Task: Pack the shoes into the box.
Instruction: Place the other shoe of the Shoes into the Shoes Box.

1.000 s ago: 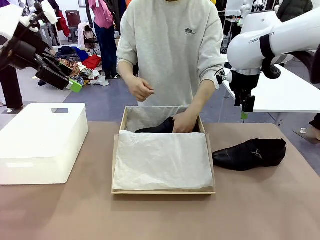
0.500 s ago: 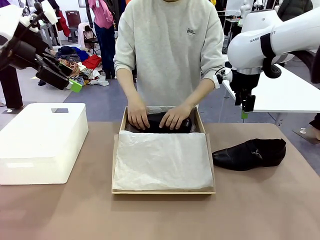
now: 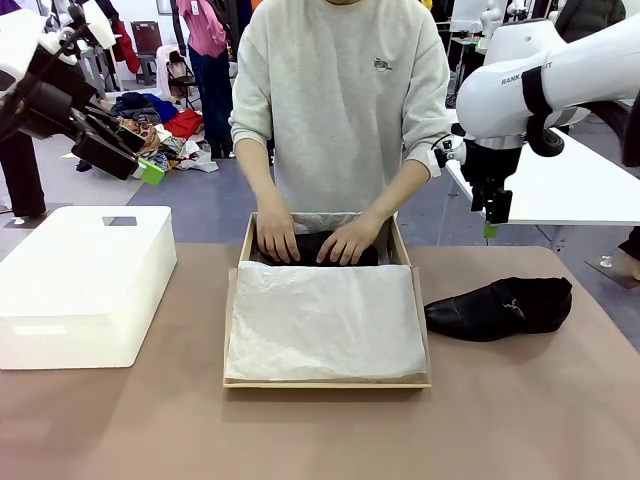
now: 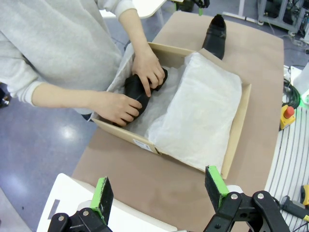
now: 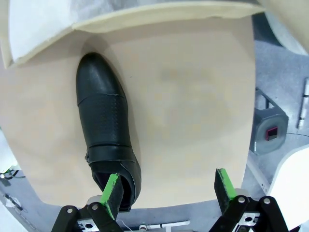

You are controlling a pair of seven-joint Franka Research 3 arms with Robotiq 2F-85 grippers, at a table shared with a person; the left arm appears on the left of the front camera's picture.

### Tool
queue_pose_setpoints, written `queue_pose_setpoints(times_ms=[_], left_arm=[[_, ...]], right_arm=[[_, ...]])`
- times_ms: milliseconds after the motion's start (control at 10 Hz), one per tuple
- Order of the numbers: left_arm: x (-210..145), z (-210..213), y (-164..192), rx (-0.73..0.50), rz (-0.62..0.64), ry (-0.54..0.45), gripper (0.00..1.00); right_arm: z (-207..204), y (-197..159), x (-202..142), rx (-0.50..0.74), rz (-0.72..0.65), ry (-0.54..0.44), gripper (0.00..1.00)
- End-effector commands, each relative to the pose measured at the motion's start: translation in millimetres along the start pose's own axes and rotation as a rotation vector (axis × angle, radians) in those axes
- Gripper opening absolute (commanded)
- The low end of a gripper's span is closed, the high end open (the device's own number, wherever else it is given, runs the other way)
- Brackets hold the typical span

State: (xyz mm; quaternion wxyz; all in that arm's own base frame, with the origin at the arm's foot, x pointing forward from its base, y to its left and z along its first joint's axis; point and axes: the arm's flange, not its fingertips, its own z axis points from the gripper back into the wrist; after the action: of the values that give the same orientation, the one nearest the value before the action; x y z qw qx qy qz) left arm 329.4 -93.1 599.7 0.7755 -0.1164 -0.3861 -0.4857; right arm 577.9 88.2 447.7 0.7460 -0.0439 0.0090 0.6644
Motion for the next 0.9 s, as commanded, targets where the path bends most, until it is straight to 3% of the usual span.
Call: queue_pose_setpoints(times_ms=[0, 500, 800], left_arm=[[-0.7, 0.4, 1.1, -0.012, -0.007, -0.011, 1.0], [-0.7, 0.4, 1.1, -0.012, -0.007, -0.011, 1.0], [-0.7, 0.4, 1.1, -0.012, -0.007, -0.011, 1.0]], right_arm=[[5.4, 10.4, -33.3, 0.003, -0.021, -0.043, 1.0], [-14.1, 35.2, -85.4, -0.006, -0.035, -0.079, 1.0], [-32.6, 44.4, -97.3, -0.019, -0.031, -0.103, 1.0]])
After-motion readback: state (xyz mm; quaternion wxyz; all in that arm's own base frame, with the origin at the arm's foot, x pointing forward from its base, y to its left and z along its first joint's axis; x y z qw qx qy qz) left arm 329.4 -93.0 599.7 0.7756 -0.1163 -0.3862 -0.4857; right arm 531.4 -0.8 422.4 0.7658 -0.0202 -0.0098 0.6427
